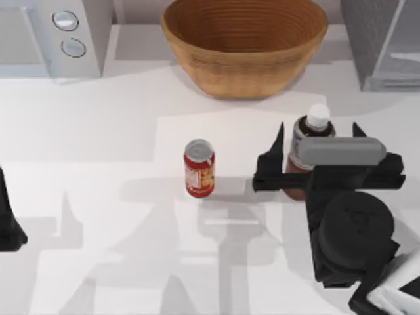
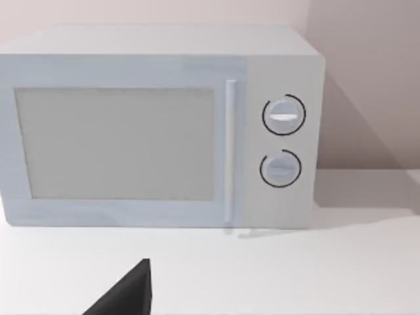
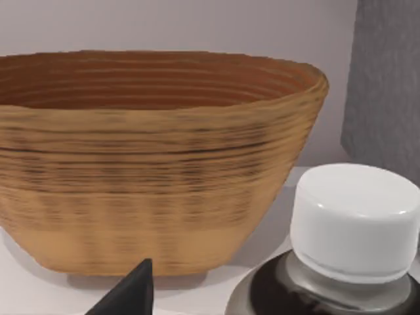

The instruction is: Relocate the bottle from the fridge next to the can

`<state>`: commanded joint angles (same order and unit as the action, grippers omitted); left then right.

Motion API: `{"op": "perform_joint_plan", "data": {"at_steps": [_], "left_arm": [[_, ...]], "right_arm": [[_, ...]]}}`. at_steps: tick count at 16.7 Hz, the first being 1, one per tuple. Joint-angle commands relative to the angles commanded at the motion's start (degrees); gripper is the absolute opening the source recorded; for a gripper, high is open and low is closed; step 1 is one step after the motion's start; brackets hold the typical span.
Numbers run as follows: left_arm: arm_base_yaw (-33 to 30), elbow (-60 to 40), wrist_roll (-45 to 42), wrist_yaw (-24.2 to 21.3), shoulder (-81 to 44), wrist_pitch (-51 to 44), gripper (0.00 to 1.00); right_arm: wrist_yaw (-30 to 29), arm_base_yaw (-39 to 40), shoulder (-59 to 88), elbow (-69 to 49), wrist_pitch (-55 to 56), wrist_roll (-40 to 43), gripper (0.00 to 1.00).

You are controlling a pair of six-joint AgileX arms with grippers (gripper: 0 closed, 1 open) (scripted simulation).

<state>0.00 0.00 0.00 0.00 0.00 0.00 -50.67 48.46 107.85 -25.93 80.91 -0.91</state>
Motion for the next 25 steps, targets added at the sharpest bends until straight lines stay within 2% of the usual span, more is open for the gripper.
{"op": "perform_joint_plan", "data": {"at_steps": [5,12,17,25], "left_arm": [[0.0,0.0,0.0,0.0,0.0,0.0,1.00],[0.0,0.0,0.0,0.0,0.0,0.0,1.00],[0.0,0.0,0.0,0.0,0.0,0.0,1.00],[0.0,0.0,0.0,0.0,0.0,0.0,1.00]], "right_arm": [[2.3,-1.8,-3.0,-0.4,-1.2,0.2,1.00],[16.3,-11.7,-25.2,0.2,-11.5,1.4,1.00],[28.5,-23.6,-49.6,4.4,-27.4,2.3,1.00],[44.2,-41.7,-90.1,17.7,-62.8,1.9,1.00]]}}
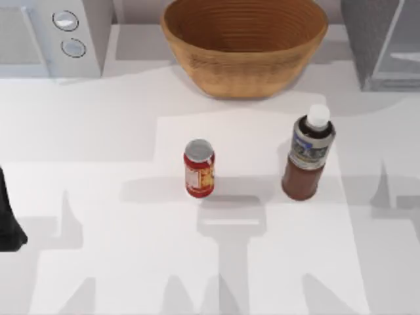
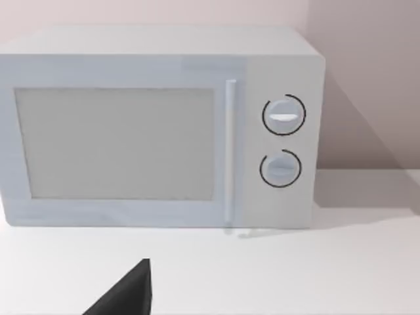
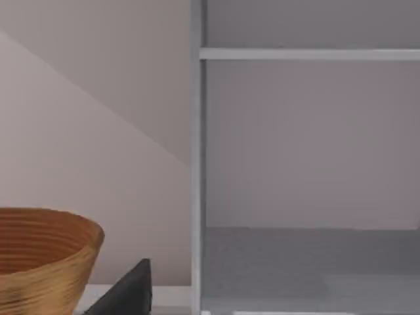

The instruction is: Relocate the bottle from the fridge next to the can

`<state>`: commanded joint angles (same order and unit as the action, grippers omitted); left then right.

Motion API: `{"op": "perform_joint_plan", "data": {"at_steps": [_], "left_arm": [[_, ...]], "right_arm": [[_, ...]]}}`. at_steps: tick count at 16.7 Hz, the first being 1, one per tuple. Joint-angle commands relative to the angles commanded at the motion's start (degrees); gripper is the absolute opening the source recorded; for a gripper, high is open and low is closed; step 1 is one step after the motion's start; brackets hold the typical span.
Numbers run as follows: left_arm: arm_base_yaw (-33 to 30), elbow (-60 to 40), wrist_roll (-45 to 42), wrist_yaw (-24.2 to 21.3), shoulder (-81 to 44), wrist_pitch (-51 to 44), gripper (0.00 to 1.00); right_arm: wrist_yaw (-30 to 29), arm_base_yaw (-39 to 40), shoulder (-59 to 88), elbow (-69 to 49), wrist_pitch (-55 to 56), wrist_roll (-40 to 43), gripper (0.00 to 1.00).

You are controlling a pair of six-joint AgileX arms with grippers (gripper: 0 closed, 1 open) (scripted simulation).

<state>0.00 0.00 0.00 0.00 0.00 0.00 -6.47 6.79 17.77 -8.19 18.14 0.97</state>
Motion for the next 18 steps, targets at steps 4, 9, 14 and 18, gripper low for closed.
{"op": "perform_joint_plan", "data": {"at_steps": [4,9,14,18], "left_arm": [[0.0,0.0,0.0,0.0,0.0,0.0,1.00],[0.0,0.0,0.0,0.0,0.0,0.0,1.00],[0.0,0.0,0.0,0.0,0.0,0.0,1.00],[0.0,0.0,0.0,0.0,0.0,0.0,1.00]], "right_arm": [[4.8,-5.2,-13.6,5.9,-13.8,-0.7,1.00],[6.5,-6.8,-17.8,8.2,-18.1,-1.0,1.00],[6.2,-6.8,-18.0,7.7,-18.7,-0.9,1.00],[5.4,-7.6,-23.4,3.2,-27.3,-0.8,1.00]]}}
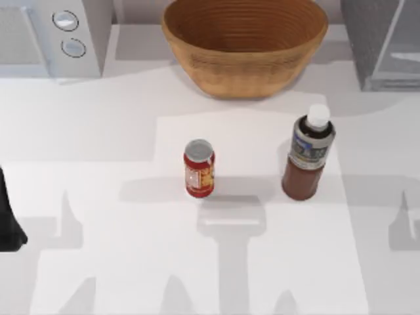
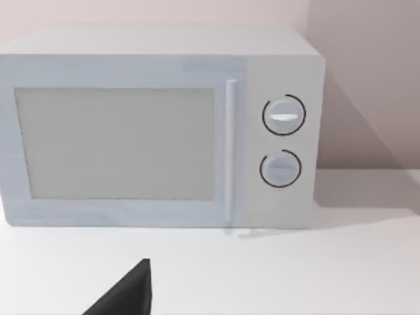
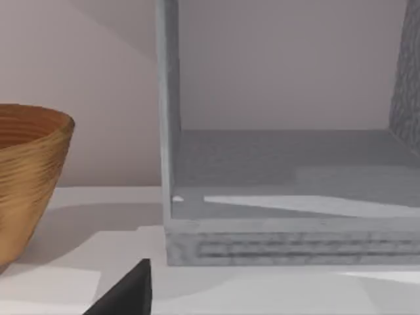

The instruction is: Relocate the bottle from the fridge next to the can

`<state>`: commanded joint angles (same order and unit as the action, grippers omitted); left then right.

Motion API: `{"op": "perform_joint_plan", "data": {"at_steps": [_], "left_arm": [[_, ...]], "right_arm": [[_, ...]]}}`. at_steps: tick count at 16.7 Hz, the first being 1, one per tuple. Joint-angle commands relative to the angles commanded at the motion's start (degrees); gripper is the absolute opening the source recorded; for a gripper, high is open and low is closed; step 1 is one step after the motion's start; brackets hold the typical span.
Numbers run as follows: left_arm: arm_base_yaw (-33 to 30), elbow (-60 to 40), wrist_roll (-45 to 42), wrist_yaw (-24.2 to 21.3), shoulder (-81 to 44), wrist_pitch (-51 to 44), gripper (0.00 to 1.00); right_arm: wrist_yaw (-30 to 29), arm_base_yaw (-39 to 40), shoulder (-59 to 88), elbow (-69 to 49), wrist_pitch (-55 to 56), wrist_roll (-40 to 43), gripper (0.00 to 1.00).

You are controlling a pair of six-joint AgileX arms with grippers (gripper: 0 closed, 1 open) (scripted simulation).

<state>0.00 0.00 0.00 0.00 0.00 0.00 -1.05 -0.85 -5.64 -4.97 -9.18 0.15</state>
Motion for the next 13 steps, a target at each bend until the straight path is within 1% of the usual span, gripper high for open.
{"op": "perform_joint_plan", "data": {"at_steps": [3,10,13], "left_arm": [[0.0,0.0,0.0,0.0,0.0,0.0,1.00],[0.0,0.0,0.0,0.0,0.0,0.0,1.00],[0.0,0.0,0.0,0.0,0.0,0.0,1.00]], "right_arm": [[0.1,0.1,-6.8,-5.6,-12.1,0.1,1.00],[1.1,0.8,-25.9,-21.3,-47.5,0.3,1.00],[1.2,0.9,-32.9,-27.0,-60.8,0.4,1.00]]}}
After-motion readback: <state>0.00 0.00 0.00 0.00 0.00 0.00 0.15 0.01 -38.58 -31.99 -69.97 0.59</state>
